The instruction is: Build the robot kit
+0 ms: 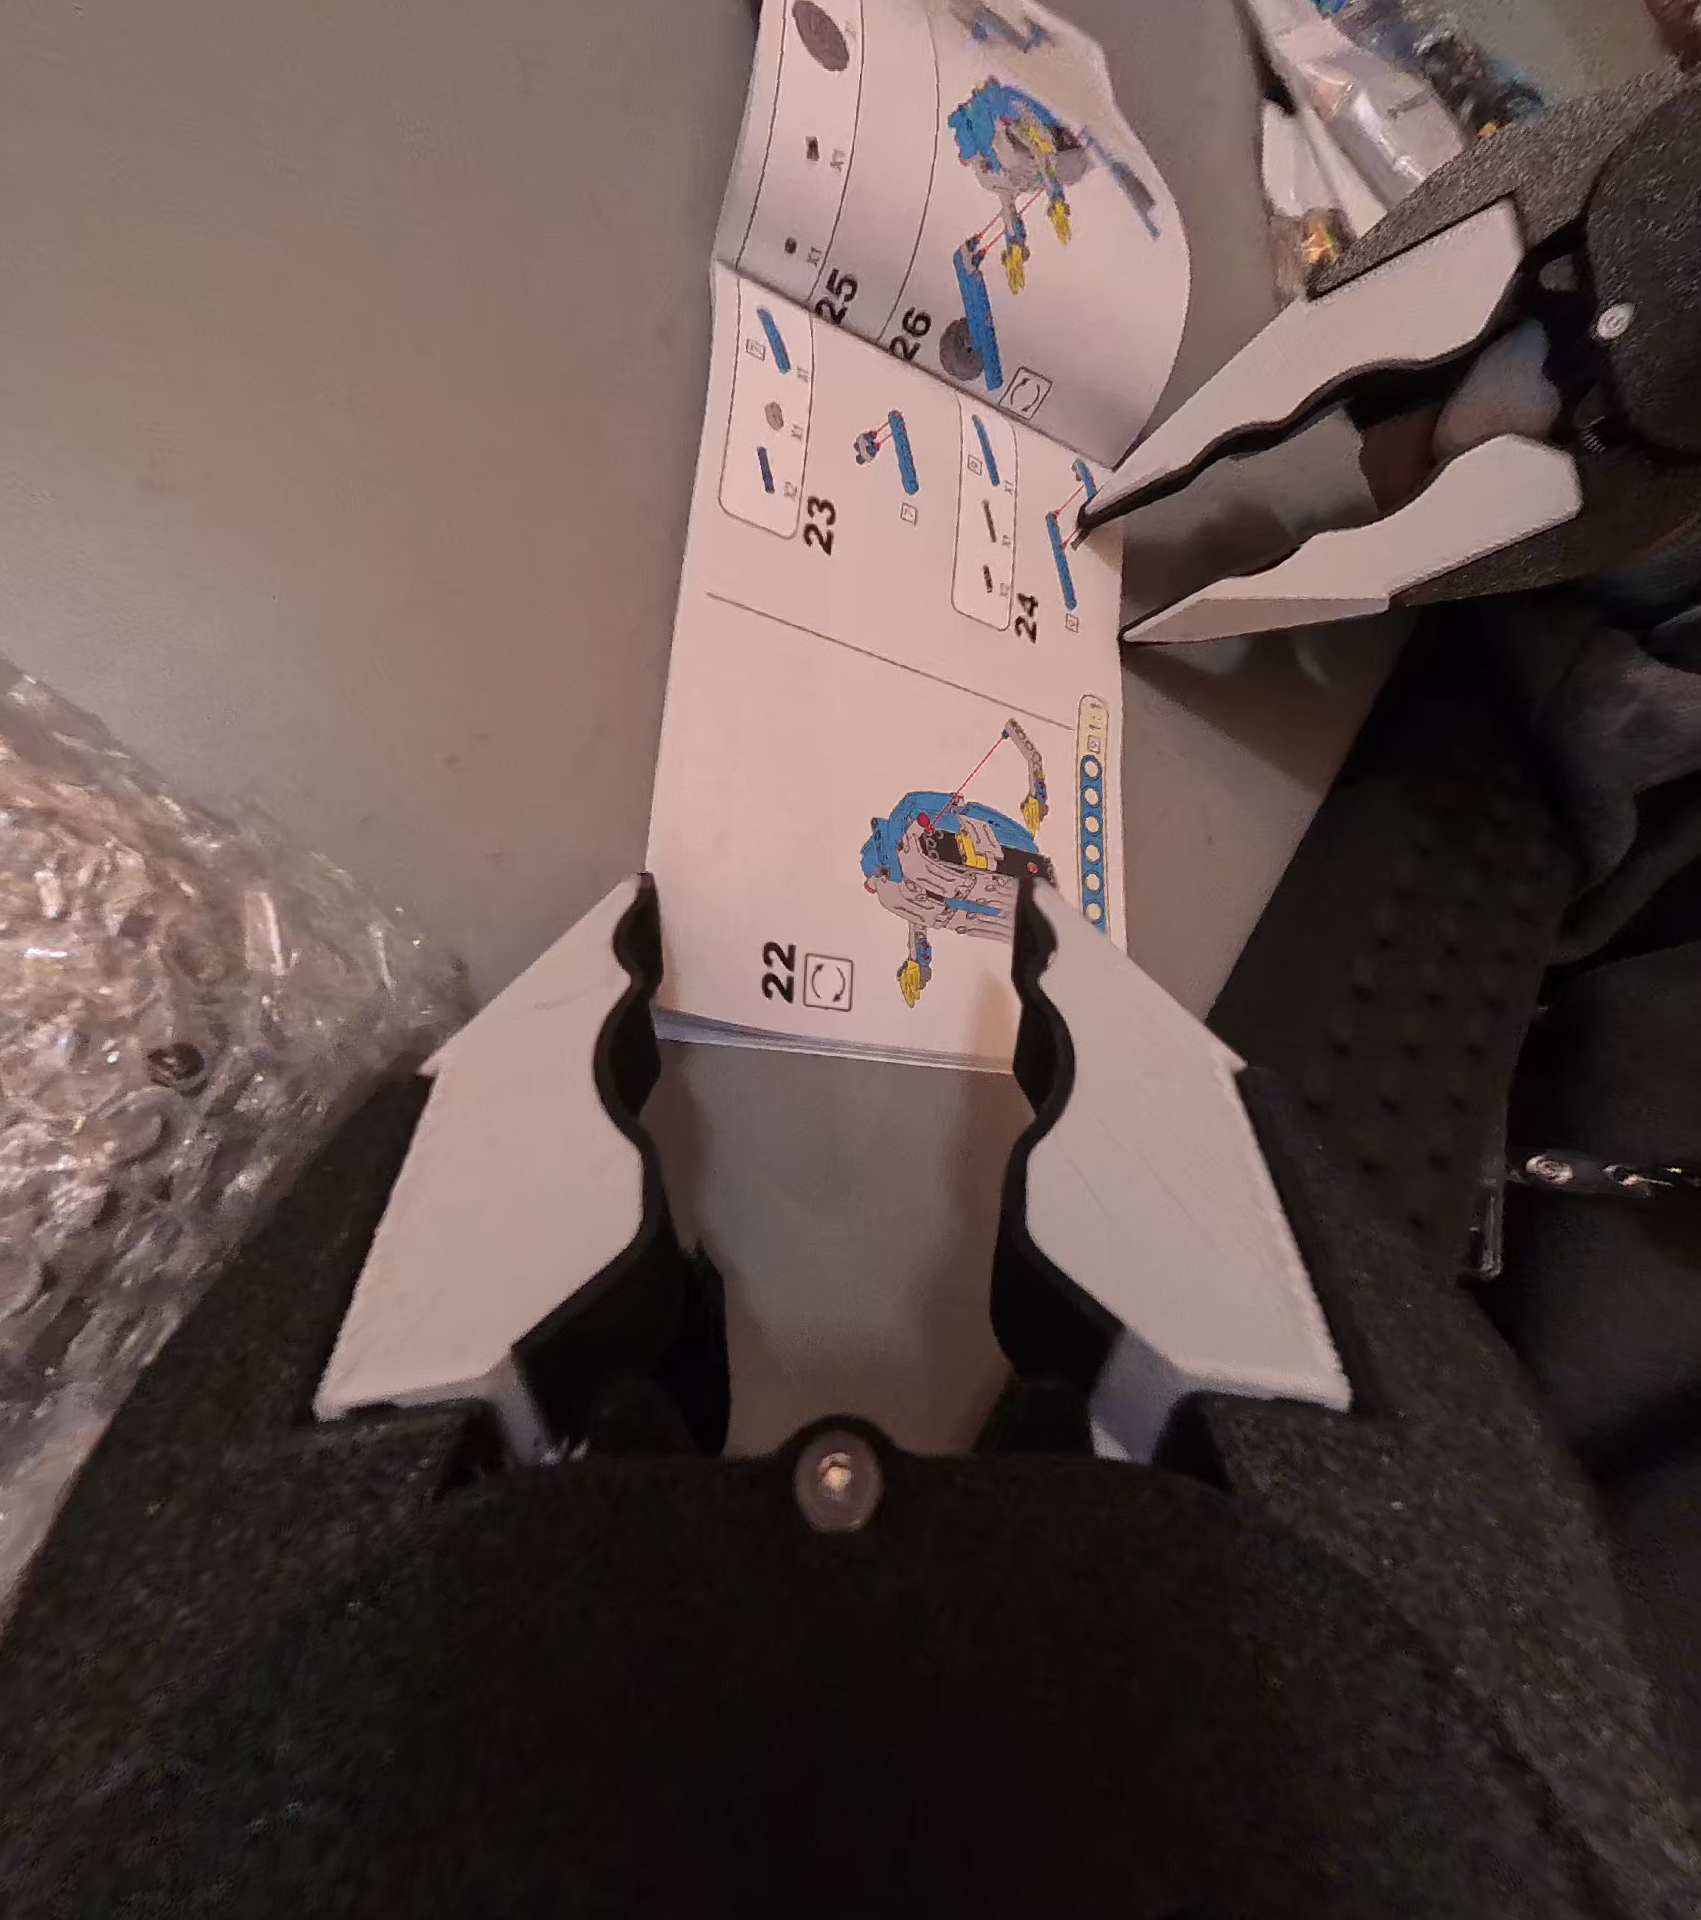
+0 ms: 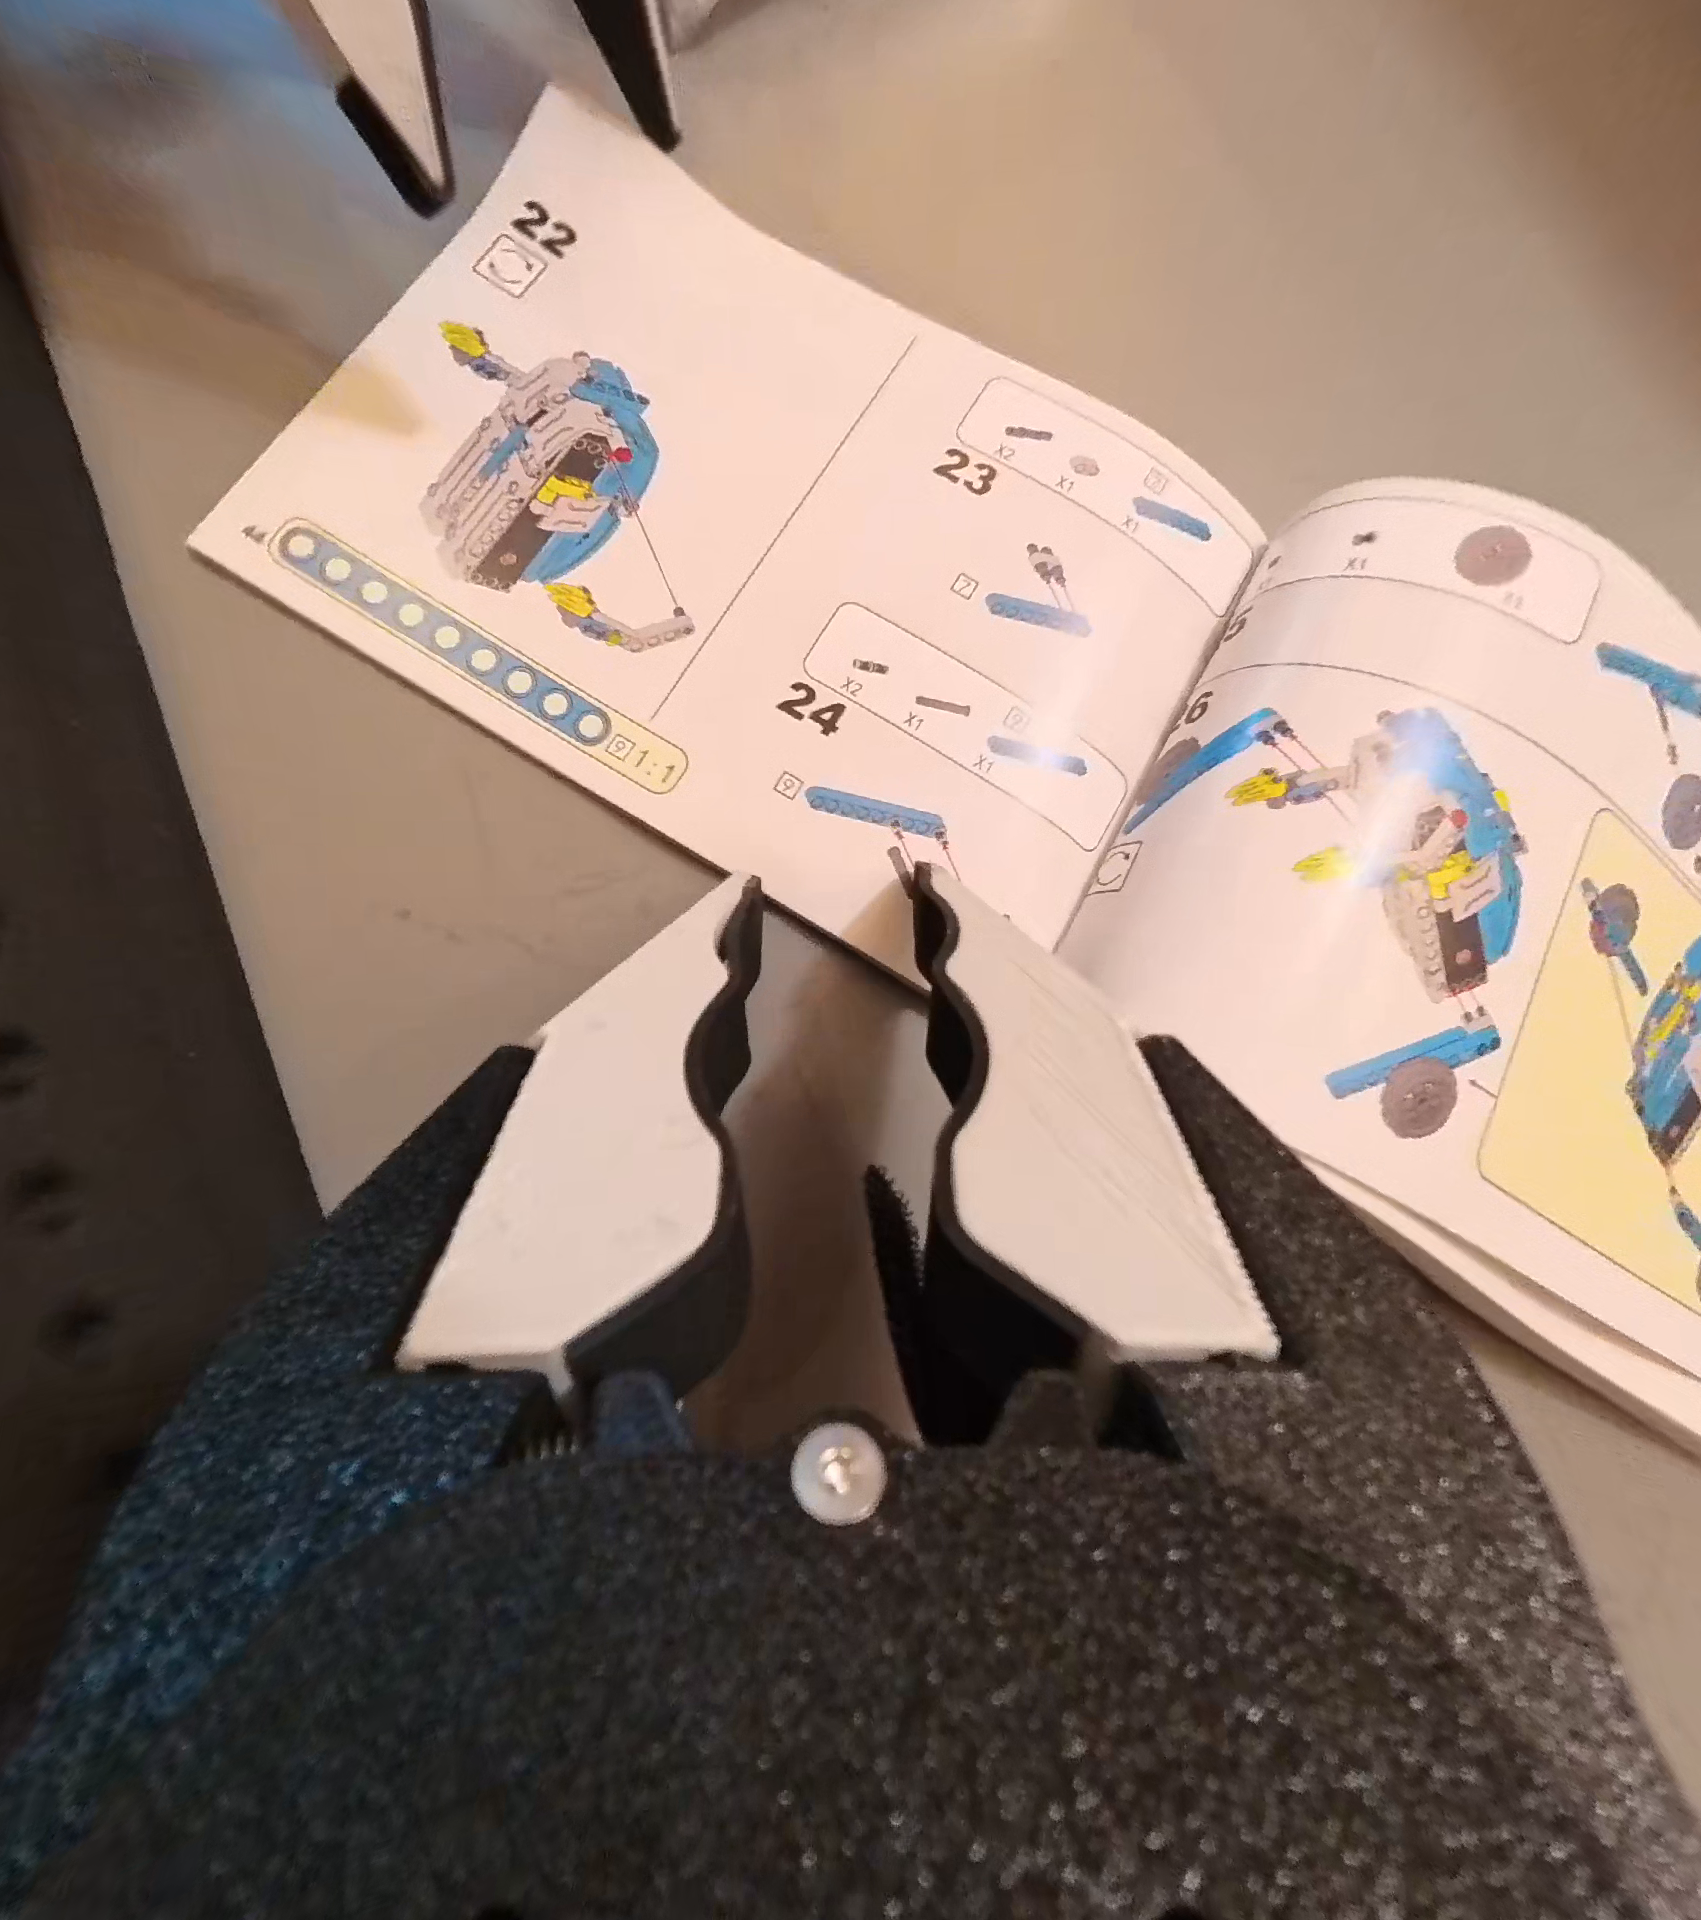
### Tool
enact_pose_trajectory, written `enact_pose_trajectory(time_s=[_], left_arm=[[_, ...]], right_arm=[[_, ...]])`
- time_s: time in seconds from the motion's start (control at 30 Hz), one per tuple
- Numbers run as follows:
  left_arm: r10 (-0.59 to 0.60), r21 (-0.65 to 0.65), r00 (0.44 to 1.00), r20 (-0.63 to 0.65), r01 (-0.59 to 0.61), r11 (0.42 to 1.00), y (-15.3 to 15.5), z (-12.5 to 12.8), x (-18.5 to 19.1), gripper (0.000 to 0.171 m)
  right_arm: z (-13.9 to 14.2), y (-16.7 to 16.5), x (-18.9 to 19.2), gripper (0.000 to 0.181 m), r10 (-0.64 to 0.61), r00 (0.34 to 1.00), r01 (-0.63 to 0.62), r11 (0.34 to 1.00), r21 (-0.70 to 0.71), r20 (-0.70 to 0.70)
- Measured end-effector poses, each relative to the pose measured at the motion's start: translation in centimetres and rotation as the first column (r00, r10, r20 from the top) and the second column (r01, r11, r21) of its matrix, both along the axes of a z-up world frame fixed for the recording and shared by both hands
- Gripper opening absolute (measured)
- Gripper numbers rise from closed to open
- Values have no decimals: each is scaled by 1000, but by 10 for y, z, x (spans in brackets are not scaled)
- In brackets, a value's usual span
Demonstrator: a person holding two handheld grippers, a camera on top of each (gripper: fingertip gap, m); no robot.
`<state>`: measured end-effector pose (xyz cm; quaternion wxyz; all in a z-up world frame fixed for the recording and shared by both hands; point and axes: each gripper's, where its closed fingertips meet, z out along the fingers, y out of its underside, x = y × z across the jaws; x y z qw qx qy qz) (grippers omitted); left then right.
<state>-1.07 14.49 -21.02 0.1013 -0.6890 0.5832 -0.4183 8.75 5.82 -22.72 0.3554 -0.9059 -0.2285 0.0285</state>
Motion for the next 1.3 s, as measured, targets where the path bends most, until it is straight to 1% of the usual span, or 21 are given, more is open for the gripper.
enact_pose_trajectory(time_s=[0.03,0.13,0.17,0.2,0.3,0.43,0.5,0.57,0.63,0.67,0.7,0.73,0.83,0.9,0.93,1.0,1.07,1.13,1.17,1.23,1.3], left_arm=[[11,-32,1000,25,-10,999,1,4,1,64],[21,-179,983,180,12,984,-7,36,7,32],[15,-208,978,210,29,978,-12,43,9,31],[6,-206,981,195,35,978,-14,41,10,32],[27,-106,997,70,-20,994,-7,13,12,40],[77,-62,997,10,-76,995,0,5,8,37],[130,20,990,-48,-129,991,13,-2,-1,36],[138,99,984,-109,-128,987,17,-13,-12,33],[139,103,985,-102,-129,986,15,-13,-12,33],[146,108,983,-111,-134,985,17,-13,-13,28],[166,130,980,-114,-151,980,22,-13,-14,13],[180,147,978,-102,-164,975,25,-10,-13,5],[174,176,984,-44,-164,971,23,5,-5,1],[142,193,989,-43,-131,972,19,16,0,0],[115,147,993,-40,-108,983,14,25,6,0],[99,-65,995,2,-99,993,6,57,23,0],[122,-242,992,36,-109,964,10,91,44,0],[123,-333,991,49,-100,938,14,114,64,0],[131,-378,991,42,-105,920,16,120,72,0],[151,-470,988,35,-117,875,18,129,85,0],[155,-520,988,30,-117,846,18,131,94,0]], right_arm=[[0,0,0,28,-1,1000,1,1000,1,-2],[0,1,0,28,-6,1000,6,1000,0,-12],[0,1,-1,28,-8,1000,8,1000,4,-9],[0,2,-1,28,-8,1000,8,1000,10,-3],[0,3,-3,28,-5,1000,5,1000,16,19],[0,3,-3,28,-10,1000,10,1000,17,4],[0,3,-3,28,-11,1000,11,1000,17,4],[0,3,-3,28,-10,1000,10,1000,19,4],[0,4,-3,28,-10,1000,10,1000,18,-3],[-1,4,-3,28,-10,1000,10,1000,17,-6],[-1,4,-3,28,-11,1000,11,1000,17,-8],[0,4,-3,28,-12,1000,12,1000,17,-8],[0,5,-3,28,-15,1000,15,1000,24,2],[1,6,-3,28,-14,1000,14,999,31,7],[4,6,-6,34,-5,1000,5,999,42,0],[12,7,-13,49,18,999,-16,997,75,-28],[23,10,-21,65,48,998,-43,990,136,-33],[35,16,-23,81,34,999,-38,976,214,22],[40,19,-21,84,11,998,-26,966,256,60],[50,22,-16,81,-31,994,-4,948,318,105],[62,24,-6,70,-93,990,47,924,379,103]])
